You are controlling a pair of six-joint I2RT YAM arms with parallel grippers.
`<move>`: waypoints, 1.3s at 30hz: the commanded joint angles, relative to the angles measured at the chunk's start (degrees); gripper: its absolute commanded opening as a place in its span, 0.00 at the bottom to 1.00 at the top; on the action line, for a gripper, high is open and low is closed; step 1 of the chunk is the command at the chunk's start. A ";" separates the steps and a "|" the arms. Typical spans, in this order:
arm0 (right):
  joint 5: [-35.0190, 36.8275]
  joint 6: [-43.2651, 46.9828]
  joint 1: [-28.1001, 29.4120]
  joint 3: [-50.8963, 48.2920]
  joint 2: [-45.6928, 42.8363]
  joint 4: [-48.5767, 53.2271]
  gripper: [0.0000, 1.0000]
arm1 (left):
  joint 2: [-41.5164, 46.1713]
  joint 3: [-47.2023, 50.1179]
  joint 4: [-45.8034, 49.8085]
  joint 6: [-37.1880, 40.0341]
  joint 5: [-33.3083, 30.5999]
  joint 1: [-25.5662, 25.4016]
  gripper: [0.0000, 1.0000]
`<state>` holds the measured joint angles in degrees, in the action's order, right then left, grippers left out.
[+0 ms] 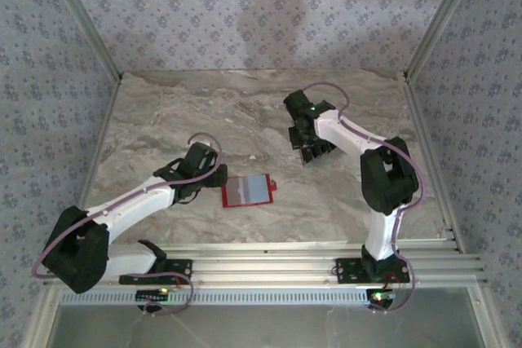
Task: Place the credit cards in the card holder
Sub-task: Pick up the credit card from the storage box.
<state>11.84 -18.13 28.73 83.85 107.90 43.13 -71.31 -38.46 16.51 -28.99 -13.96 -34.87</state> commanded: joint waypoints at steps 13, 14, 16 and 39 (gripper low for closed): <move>1.18 0.36 -0.17 -2.32 2.96 -0.82 0.41 | -0.76 -0.48 -0.83 0.08 0.51 0.24 0.84; 1.18 0.24 -0.06 -2.35 2.93 -0.82 0.40 | -0.72 -0.48 -0.78 0.08 0.58 0.24 0.84; 0.79 0.07 0.00 -2.44 2.68 -0.86 0.39 | -0.76 -0.48 -0.81 0.08 0.54 0.24 0.84; -0.67 0.00 -0.87 -2.03 1.37 -0.91 0.28 | -1.27 -0.21 -1.48 -0.27 1.39 0.23 0.84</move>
<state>11.33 -18.15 28.58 81.78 110.17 41.76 -71.90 -38.46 16.29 -29.02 -13.26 -34.87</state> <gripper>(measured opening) 0.275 0.843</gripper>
